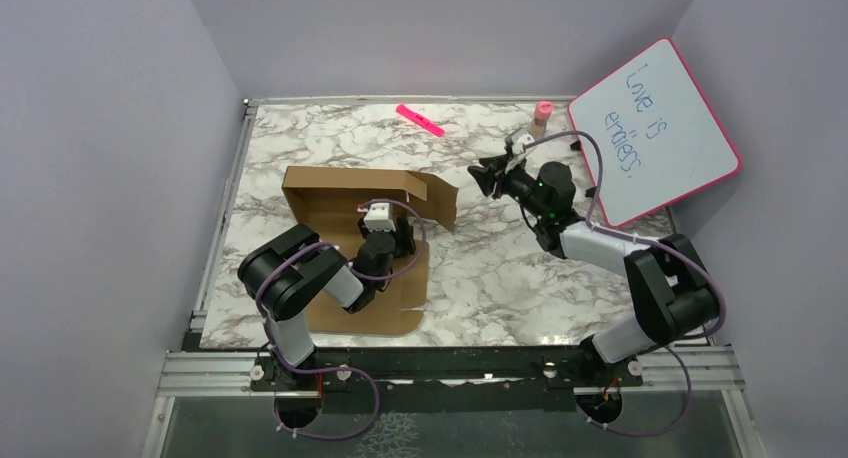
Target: Fold the paper box
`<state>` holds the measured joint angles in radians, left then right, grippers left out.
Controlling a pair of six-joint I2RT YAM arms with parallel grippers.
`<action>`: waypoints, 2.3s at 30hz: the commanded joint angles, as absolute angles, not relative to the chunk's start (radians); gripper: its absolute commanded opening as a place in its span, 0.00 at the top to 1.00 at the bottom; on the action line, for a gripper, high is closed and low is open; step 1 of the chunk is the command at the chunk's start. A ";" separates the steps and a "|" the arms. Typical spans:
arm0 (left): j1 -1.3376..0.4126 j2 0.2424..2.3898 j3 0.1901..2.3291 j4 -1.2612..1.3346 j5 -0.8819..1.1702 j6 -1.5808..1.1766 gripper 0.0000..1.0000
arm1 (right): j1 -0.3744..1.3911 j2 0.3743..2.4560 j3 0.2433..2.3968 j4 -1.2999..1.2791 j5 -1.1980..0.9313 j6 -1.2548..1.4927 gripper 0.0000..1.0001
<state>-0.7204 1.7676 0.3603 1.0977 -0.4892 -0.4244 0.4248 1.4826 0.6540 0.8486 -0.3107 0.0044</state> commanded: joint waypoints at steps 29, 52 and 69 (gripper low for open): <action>-0.691 1.824 0.315 1.176 -0.380 -0.484 0.36 | 0.558 1.842 0.944 0.692 -0.748 0.038 0.52; -0.689 1.840 0.305 1.185 -0.378 -0.482 0.36 | 0.579 1.470 0.606 0.612 -0.355 0.106 0.45; -0.689 1.845 0.296 1.212 -0.366 -0.494 0.37 | 0.633 1.436 0.504 0.781 -0.238 0.163 0.43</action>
